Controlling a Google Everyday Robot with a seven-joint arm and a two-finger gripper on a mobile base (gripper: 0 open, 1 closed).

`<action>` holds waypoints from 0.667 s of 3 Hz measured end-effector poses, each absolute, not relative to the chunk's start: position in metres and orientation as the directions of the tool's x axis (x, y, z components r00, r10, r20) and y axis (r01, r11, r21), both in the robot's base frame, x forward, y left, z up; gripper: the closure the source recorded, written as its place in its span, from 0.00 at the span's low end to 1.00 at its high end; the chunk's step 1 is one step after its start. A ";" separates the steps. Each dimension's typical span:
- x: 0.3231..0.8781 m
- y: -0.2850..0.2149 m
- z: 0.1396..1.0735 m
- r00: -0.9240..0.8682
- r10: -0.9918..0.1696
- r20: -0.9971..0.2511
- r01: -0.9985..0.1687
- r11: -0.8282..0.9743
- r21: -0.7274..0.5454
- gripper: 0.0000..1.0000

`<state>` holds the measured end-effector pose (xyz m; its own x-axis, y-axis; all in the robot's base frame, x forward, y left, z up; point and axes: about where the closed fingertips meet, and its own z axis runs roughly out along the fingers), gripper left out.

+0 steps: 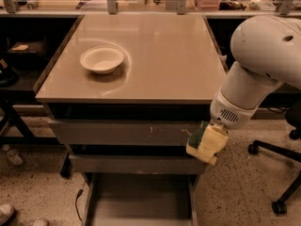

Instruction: Place sponge into bottom drawer

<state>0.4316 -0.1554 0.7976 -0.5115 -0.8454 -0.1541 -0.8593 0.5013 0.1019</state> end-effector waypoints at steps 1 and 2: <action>0.406 -0.150 0.756 -0.579 -0.798 -0.168 -0.812 0.548 0.200 1.00; 0.391 -0.153 0.704 -0.636 -0.752 -0.172 -0.765 0.586 0.266 1.00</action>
Offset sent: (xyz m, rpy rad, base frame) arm -0.0543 -0.0005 -0.1572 0.1749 0.1786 -0.2093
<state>0.3906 -0.1526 0.7042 -0.6359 -0.7523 -0.1722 -0.7654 0.5860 0.2662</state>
